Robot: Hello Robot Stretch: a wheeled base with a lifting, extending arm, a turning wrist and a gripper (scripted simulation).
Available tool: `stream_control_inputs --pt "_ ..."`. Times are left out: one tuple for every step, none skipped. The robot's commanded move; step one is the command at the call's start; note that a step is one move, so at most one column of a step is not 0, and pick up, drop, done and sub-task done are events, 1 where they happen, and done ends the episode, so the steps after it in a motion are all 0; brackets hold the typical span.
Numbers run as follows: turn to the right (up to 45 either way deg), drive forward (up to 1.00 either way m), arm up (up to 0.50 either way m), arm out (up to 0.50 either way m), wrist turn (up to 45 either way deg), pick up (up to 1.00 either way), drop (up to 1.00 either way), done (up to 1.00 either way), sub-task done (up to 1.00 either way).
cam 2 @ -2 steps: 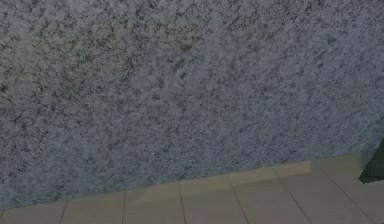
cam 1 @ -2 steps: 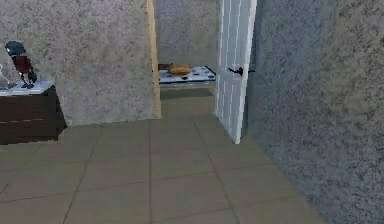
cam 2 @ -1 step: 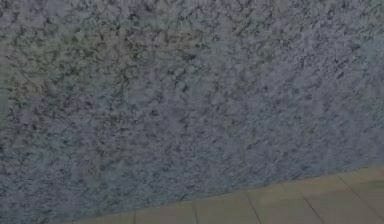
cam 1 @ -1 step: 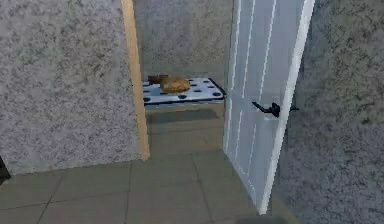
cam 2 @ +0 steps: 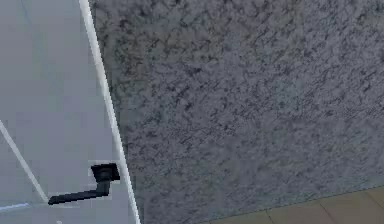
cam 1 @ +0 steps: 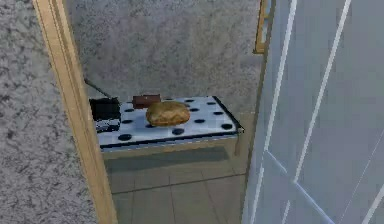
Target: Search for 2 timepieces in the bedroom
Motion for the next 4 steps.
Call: stream_control_inputs --pt "0.0 1.0 0.0 0.0 0.0 0.0 0.0 0.0 0.0" --pt "-21.0 0.0 0.0 0.0 0.0 0.0 0.0 0.0 0.0" --pt "0.0 0.1 0.0 0.0 0.0 0.0 0.0 0.0 0.0" --pt "33.0 0.0 0.0 0.0 0.0 0.0 0.0 0.0 0.0"
